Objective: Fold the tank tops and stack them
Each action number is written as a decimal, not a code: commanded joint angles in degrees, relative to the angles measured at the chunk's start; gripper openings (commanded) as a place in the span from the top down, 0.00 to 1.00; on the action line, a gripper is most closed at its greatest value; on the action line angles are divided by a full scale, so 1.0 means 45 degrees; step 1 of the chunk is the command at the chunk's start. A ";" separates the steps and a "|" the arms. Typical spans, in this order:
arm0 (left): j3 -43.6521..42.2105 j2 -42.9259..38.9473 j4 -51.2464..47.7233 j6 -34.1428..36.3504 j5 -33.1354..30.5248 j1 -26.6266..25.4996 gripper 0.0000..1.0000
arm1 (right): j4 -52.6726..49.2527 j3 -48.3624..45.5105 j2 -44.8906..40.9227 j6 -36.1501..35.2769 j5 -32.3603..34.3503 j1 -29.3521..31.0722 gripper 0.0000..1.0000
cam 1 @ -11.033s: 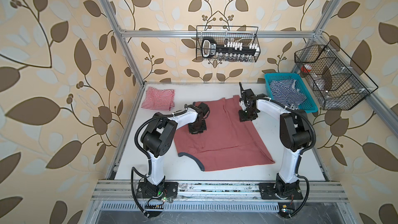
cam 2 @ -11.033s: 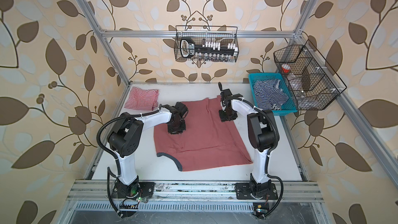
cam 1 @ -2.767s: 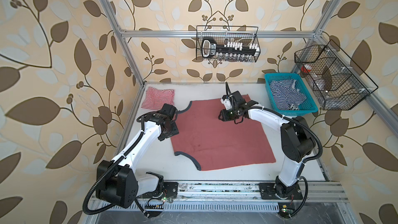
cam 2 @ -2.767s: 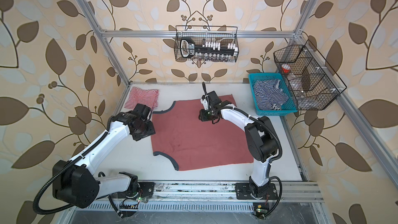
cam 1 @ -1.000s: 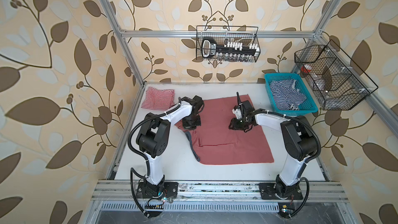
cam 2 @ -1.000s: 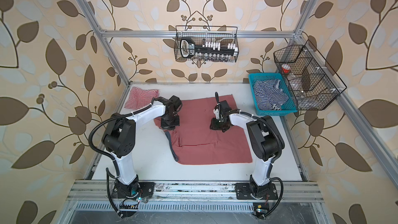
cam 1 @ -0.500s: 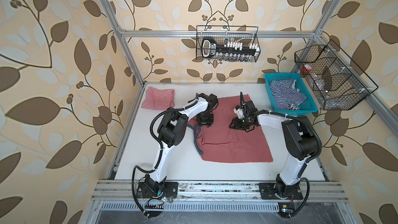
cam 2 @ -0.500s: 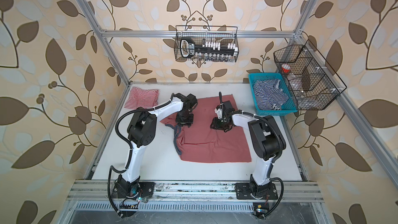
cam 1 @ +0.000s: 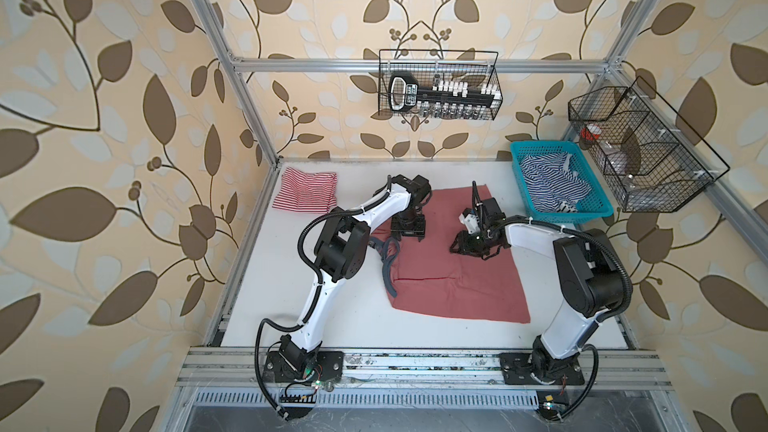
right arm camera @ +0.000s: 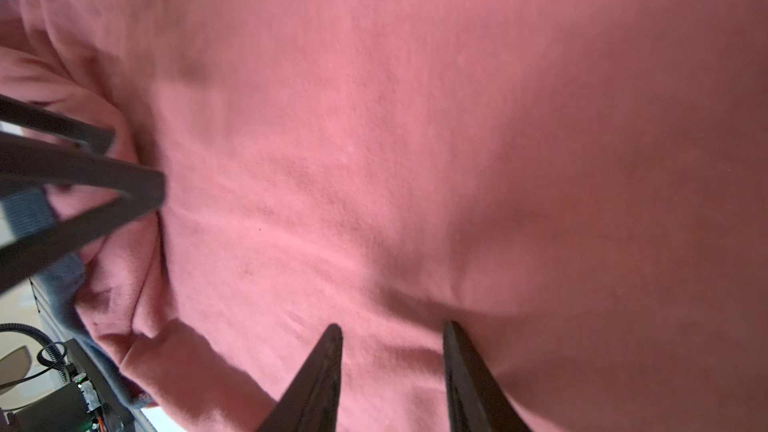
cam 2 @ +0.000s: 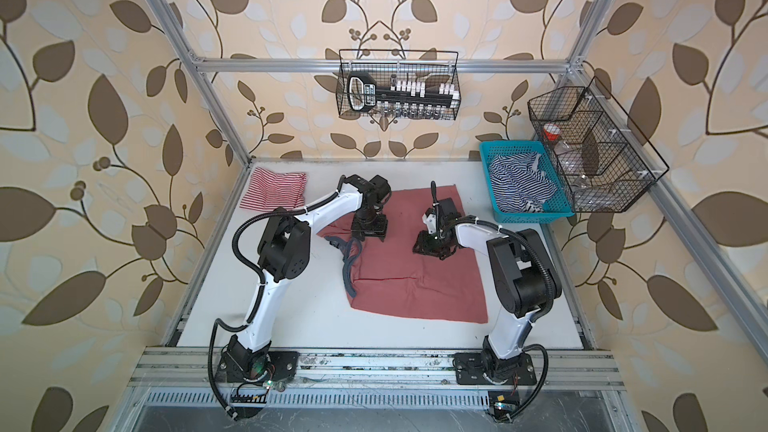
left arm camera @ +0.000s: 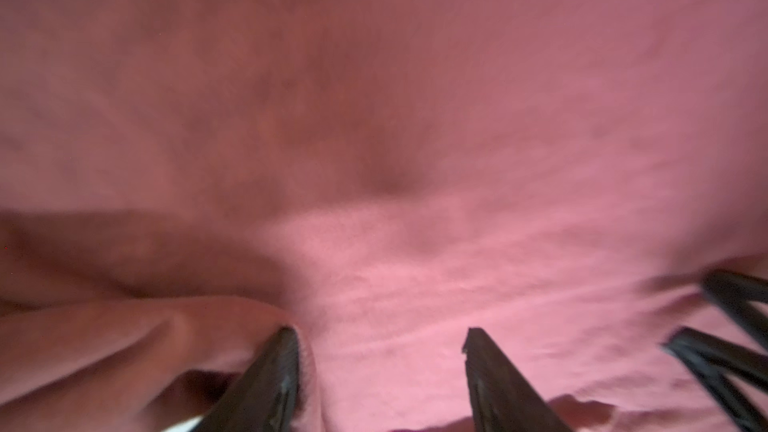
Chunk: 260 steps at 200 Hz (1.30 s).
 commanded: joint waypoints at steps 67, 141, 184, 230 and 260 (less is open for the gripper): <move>-0.5996 -0.7785 0.0909 -0.1605 -0.2482 -0.0037 0.35 | -0.1970 -0.0119 -0.0260 -0.0379 0.0763 -0.0257 0.58; -1.1062 -0.8996 0.4015 -0.3112 -0.1921 -0.0034 0.50 | -0.2383 0.0537 -0.0020 -0.0858 0.0643 -0.0935 0.59; -1.1325 -0.8473 0.4997 -0.3453 -0.2621 -0.0034 0.47 | -0.2392 0.0518 0.0041 -0.0951 0.0555 -0.1137 0.59; -1.0402 -0.6666 0.4665 -0.3467 -0.3059 -0.0002 0.49 | -0.2381 0.0505 0.0038 -0.0974 0.0486 -0.1258 0.59; -1.0591 -0.6479 0.5054 -0.3519 -0.3008 0.0012 0.53 | -0.2381 0.0442 0.0038 -0.1029 0.0505 -0.1353 0.59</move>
